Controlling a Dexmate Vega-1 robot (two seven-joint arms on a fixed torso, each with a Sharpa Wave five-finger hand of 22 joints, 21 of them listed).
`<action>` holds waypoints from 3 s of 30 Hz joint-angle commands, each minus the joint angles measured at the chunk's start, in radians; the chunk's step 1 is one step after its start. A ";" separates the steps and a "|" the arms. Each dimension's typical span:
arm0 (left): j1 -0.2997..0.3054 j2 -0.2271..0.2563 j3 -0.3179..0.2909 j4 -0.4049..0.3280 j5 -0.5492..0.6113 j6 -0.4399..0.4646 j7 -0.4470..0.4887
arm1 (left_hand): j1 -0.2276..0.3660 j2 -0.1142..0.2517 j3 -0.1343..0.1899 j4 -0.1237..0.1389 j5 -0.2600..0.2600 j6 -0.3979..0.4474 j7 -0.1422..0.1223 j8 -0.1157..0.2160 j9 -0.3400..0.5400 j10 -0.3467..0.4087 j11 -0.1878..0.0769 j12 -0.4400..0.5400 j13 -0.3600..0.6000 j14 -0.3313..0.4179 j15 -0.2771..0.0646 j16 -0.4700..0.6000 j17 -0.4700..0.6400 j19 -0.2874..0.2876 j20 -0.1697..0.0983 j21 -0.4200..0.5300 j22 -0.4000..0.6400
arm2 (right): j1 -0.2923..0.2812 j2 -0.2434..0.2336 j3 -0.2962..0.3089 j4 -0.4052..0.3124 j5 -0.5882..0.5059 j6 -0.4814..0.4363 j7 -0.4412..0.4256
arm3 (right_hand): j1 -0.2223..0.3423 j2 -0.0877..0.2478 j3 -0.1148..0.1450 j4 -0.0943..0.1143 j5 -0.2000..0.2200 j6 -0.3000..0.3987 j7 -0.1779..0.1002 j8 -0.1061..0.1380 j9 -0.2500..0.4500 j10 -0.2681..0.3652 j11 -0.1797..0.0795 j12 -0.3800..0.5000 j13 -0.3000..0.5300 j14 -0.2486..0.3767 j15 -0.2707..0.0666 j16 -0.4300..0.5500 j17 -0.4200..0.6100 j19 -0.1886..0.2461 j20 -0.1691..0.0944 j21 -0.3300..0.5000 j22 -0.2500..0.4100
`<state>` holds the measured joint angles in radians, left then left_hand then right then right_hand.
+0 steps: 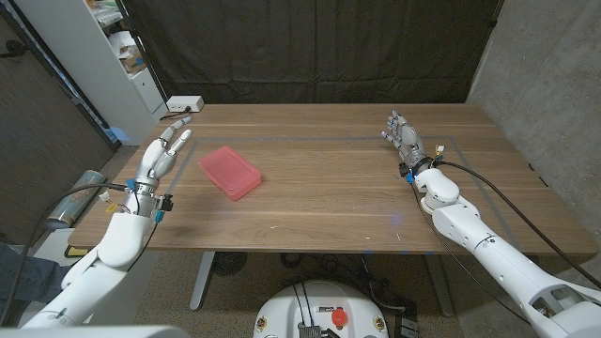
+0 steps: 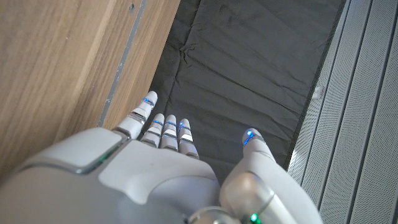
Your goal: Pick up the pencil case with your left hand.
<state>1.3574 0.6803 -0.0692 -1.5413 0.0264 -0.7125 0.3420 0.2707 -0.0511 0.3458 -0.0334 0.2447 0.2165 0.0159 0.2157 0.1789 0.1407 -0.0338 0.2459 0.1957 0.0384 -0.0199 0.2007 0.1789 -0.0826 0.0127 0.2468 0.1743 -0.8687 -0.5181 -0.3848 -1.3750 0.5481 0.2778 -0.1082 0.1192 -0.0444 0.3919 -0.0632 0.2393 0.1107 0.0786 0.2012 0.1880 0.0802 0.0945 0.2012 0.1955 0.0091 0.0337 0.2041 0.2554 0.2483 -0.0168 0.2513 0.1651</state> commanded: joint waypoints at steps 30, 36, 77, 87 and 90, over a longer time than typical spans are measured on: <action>0.080 0.049 -0.080 -0.076 0.261 0.107 0.153 | 0.042 -0.018 0.000 -0.037 0.034 0.005 -0.019 -0.005 0.004 0.022 -0.017 0.003 0.003 0.020 -0.006 0.001 0.002 0.034 0.007 -0.008 0.003 | 0.011 -0.001 -0.008 -0.009 -0.021 -0.005 -0.008 | 0.002 0.013 -0.016 -0.004 -0.003 0.012 -0.002 -0.003 0.005 0.006 -0.001 0.000 0.000 0.006 0.004 0.007 -0.005 0.011 0.001 -0.014 0.005; 0.072 0.064 -0.081 -0.067 0.318 0.116 0.186 | 0.047 -0.020 0.000 -0.041 0.038 0.009 -0.022 -0.004 0.005 0.028 -0.021 0.003 0.004 0.024 -0.009 0.001 0.003 0.040 0.003 -0.009 0.003 | 0.015 0.001 -0.011 -0.008 -0.028 -0.006 -0.012 | 0.002 0.014 -0.017 -0.004 -0.003 0.012 -0.001 -0.003 0.005 0.007 -0.002 0.000 0.000 0.006 0.004 0.007 -0.006 0.012 0.001 -0.016 0.005; 0.121 0.199 -0.117 -0.105 0.433 0.241 0.215 | 0.111 -0.047 0.002 -0.091 0.083 -0.053 -0.045 -0.027 0.007 0.001 -0.036 -0.016 0.007 0.025 -0.012 -0.007 0.004 0.066 0.006 -0.023 0.002 | 0.038 0.016 -0.029 -0.014 -0.055 -0.032 -0.042 | 0.003 0.018 -0.028 -0.007 -0.003 0.013 -0.002 -0.003 0.005 0.006 -0.001 -0.001 0.000 0.006 0.004 0.008 -0.010 0.016 0.002 -0.028 0.005; 0.142 0.238 -0.128 -0.149 0.460 0.298 0.164 | 0.140 -0.052 0.006 -0.107 0.094 -0.074 -0.045 -0.029 0.008 -0.017 -0.036 -0.024 0.008 0.016 -0.009 -0.011 0.004 0.065 0.008 -0.029 0.002 | 0.036 0.018 -0.024 -0.012 -0.056 -0.023 -0.048 | 0.003 0.019 -0.031 -0.007 -0.003 0.012 -0.002 -0.003 0.005 0.006 0.000 -0.001 0.000 0.005 0.004 0.008 -0.011 0.016 0.002 -0.031 0.005; 0.151 0.247 -0.135 -0.162 0.453 0.316 0.137 | 0.145 -0.053 0.006 -0.109 0.096 -0.080 -0.047 -0.031 0.008 -0.020 -0.037 -0.025 0.008 0.015 -0.009 -0.011 0.004 0.065 0.008 -0.030 0.002 | 0.035 0.018 -0.024 -0.010 -0.055 -0.021 -0.046 | 0.003 0.019 -0.031 -0.007 -0.003 0.012 -0.003 -0.003 0.005 0.007 0.001 -0.001 0.000 0.005 0.004 0.008 -0.012 0.016 0.002 -0.032 0.005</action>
<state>1.4860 0.8884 -0.1888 -1.6621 0.4733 -0.4538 0.5444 0.4022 -0.1037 0.3488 -0.1328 0.3338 0.1459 -0.0326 0.1885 0.1840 0.1249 -0.0695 0.2215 0.2027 0.0562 -0.0304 0.1950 0.1789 -0.0219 0.0126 0.2175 0.1743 -0.8319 -0.5011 -0.4130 -1.3868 0.4944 0.2457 -0.1538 0.1190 -0.0337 0.3669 -0.0714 0.2393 0.1126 0.0767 0.2013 0.1880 0.0856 0.0893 0.2012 0.1956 0.0091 0.0337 0.2041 0.2415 0.2528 -0.0143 0.2215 0.1651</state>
